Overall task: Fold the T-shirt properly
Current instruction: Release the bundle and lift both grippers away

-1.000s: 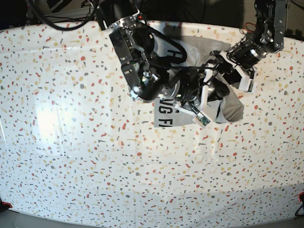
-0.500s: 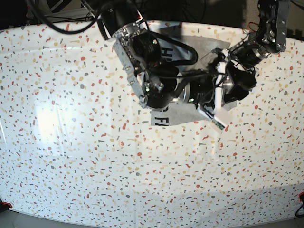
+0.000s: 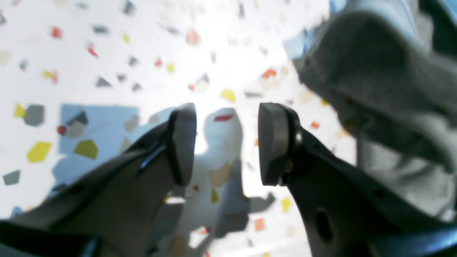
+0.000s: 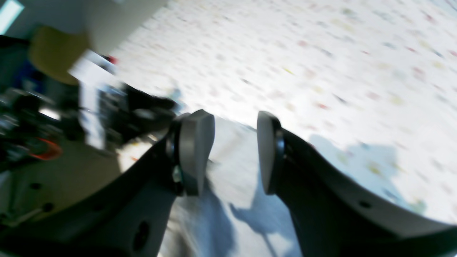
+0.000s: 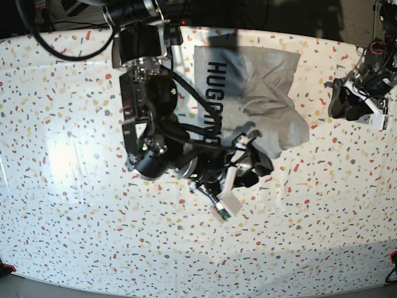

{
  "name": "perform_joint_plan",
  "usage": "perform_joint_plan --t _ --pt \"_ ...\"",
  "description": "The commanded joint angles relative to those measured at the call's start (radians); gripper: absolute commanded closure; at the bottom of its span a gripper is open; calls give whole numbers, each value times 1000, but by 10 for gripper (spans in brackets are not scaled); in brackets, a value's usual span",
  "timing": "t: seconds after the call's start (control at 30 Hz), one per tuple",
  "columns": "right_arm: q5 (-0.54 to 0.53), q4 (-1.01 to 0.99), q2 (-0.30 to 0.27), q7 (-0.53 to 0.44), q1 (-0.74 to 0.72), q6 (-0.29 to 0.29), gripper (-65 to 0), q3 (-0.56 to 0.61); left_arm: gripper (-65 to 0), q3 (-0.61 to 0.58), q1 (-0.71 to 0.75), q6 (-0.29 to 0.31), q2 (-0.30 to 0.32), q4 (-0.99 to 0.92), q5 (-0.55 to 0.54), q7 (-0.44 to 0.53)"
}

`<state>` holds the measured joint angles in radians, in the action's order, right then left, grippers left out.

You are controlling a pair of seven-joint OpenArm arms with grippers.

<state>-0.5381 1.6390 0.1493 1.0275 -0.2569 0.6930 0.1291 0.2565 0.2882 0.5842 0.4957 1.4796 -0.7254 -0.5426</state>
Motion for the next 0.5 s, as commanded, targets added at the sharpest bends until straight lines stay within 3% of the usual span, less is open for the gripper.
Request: perform_joint_plan --t 0.0,0.07,0.17,0.47 --pt "-13 18 8 -24 -22 5 -246 -24 -272 12 -8 17 18 40 -37 -1" --pt "-10 18 0 -23 -21 5 -246 -66 -272 10 -5 45 17 96 -74 -39" --pt "45 18 -55 -25 -5 5 -246 -117 -272 10 13 61 18 203 -129 -56" --pt "62 17 -194 -40 142 5 -246 -221 -272 -33 67 75 17 499 -101 -46"
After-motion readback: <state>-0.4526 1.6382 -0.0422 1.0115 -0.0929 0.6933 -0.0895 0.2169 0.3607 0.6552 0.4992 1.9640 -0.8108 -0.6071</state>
